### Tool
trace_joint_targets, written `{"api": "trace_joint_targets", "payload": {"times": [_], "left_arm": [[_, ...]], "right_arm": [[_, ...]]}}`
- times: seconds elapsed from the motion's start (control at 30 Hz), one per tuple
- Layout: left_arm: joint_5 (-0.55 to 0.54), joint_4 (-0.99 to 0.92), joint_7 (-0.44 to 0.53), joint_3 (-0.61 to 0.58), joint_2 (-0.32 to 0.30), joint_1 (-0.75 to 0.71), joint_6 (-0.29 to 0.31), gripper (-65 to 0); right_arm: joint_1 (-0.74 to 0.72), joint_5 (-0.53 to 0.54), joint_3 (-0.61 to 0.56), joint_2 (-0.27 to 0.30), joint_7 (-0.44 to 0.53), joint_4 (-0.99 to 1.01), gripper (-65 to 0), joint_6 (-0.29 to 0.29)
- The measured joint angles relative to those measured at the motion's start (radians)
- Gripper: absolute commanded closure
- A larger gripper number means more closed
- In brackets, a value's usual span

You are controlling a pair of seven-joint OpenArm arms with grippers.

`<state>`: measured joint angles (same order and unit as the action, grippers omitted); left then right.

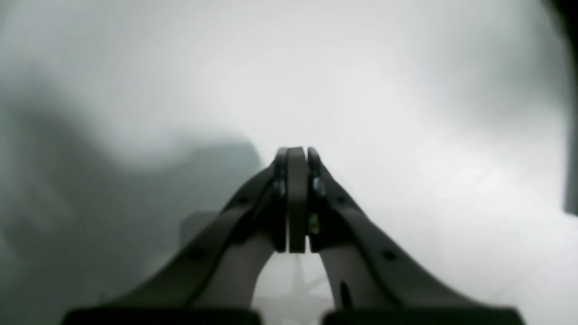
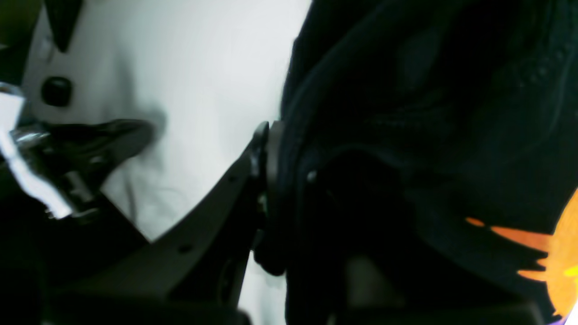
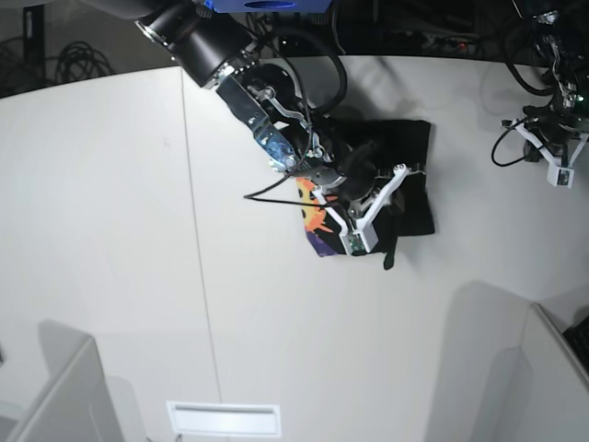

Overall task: Fold the T-shirt properly
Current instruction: 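Lift the strip's end with the right gripper and fold it toward the left gripper, then lay the folded end down with the right gripper and release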

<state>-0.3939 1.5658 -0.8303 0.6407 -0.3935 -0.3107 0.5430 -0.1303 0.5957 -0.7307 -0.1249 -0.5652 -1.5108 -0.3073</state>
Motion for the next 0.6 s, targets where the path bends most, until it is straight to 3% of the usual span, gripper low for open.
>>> {"api": "trace_joint_targets", "payload": {"times": [0.33,0.53,0.6], "left_arm": [[-0.003,-0.001,0.003,0.017,-0.002,0.003,0.0,0.0],[-0.002,-0.002,0.003,0.017,-0.002,0.003,0.0,0.0],[-0.002,-0.002,0.003,0.017,-0.002,0.003,0.0,0.0]], "right_arm": [[-0.016,0.0,-0.016,-0.003,0.042,0.106,0.0,0.0],[-0.021,0.002,-0.016,-0.005,0.043,0.111,-26.9,0.0],[-0.021,0.0,-0.016,-0.006,0.043,0.111,-33.2,0.0]]}}
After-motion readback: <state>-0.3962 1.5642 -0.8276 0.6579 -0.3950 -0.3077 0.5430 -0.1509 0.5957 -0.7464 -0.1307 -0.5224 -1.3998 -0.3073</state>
